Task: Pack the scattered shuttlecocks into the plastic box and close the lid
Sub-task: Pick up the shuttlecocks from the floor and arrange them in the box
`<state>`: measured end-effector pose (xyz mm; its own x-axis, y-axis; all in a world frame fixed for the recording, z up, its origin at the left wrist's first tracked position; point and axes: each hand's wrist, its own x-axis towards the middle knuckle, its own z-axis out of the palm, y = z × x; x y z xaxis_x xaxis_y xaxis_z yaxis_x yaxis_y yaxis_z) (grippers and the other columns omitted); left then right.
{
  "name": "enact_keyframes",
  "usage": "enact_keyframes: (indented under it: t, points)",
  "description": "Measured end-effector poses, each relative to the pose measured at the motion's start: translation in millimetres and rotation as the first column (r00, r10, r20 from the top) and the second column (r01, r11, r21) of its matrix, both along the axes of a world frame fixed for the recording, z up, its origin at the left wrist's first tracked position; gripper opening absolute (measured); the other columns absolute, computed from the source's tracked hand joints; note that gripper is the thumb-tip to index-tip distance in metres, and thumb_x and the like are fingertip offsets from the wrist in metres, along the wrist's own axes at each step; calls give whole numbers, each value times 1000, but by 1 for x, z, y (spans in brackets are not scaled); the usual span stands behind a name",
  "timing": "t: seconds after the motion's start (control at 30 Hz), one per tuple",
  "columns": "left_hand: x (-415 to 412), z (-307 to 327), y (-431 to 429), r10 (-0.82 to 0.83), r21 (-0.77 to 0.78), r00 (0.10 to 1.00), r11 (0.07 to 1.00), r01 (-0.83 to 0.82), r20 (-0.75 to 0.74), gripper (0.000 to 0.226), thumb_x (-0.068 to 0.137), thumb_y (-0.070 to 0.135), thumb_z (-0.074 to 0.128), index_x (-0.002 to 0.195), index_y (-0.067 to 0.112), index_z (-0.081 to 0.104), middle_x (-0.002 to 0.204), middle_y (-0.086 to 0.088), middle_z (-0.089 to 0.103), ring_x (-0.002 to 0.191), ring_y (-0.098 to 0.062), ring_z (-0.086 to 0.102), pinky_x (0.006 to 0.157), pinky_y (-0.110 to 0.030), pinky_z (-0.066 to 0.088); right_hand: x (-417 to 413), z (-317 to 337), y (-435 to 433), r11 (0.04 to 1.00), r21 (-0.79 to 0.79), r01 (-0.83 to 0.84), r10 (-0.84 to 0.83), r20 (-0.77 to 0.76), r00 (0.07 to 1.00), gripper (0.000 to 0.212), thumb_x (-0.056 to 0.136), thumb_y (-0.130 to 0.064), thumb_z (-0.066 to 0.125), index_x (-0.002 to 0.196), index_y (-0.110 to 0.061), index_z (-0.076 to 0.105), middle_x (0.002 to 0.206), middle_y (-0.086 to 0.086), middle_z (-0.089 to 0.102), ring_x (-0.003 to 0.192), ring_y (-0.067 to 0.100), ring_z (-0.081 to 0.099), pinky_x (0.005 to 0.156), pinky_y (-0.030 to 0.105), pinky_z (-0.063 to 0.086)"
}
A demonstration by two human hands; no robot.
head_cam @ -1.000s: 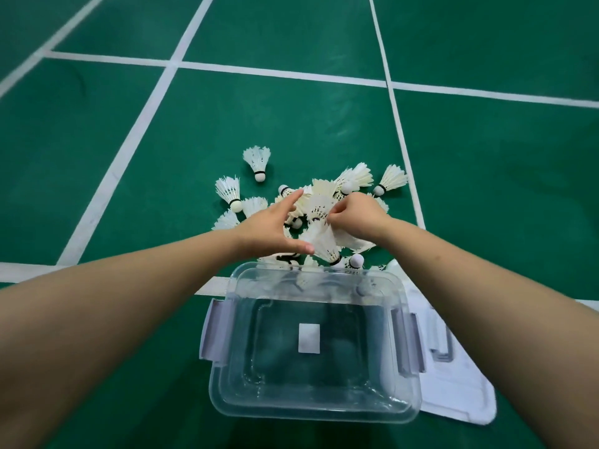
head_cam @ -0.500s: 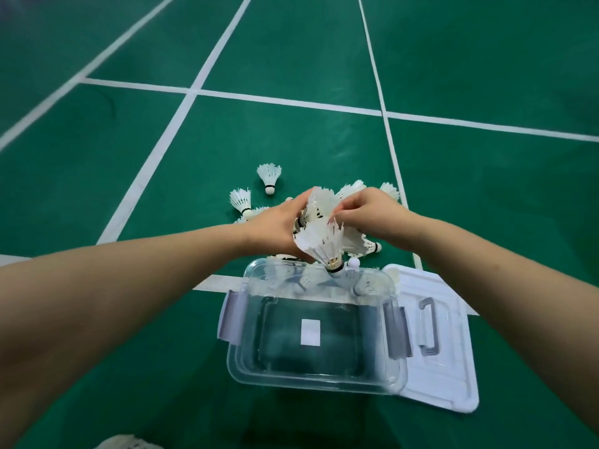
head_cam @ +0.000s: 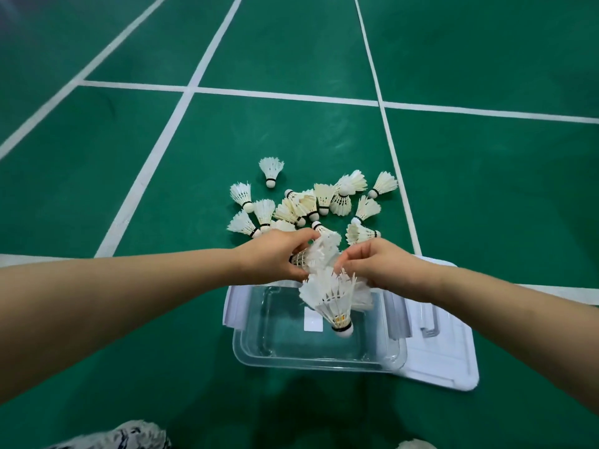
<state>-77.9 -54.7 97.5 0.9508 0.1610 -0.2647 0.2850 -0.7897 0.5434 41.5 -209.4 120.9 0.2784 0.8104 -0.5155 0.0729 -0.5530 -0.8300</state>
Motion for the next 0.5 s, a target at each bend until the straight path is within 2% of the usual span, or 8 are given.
enact_keyframes:
  t: [0.1,0.17,0.3,0.43,0.5]
  points:
    - [2,-9,-1,39,-35,998,999,-37,51,52,78,18,68,124,18,43,93,-8,63,86,-27,56,76,-35,43,3,-3,-5,998,44,51,-51,5,999,19,85,-5,60,70,-14,67,72,4,63,65,11,52,62,21,41]
    - [4,-12,0,88,-78,990,994,-80,108,53,76,14,69,124,16,45,95,-7,64,89,-26,57,79,-33,43,4,-3,-8,992,88,92,-95,35,995,20,85,-5,60,70,-15,66,71,5,62,65,12,51,63,20,41]
    - [6,-16,-5,161,-149,964,980,-131,211,55,74,14,72,123,15,48,94,-3,63,90,-24,58,84,-35,46,6,-5,-22,962,190,198,-206,23,978,20,83,-2,61,68,-13,67,62,-3,64,59,6,53,60,14,44]
    - [7,-26,-6,211,-180,962,967,-180,173,59,73,28,75,123,18,47,98,-1,63,87,-20,57,81,-36,48,10,-13,-43,910,241,338,-342,-30,939,22,84,5,57,68,-8,65,53,-8,62,49,-1,50,51,8,41]
    - [8,-35,-6,245,-111,963,966,-233,111,62,74,34,74,126,22,42,99,2,62,80,-19,55,77,-34,47,11,-21,-54,872,244,425,-421,-70,904,23,84,8,56,67,-6,65,51,-7,61,45,-2,49,47,7,39]
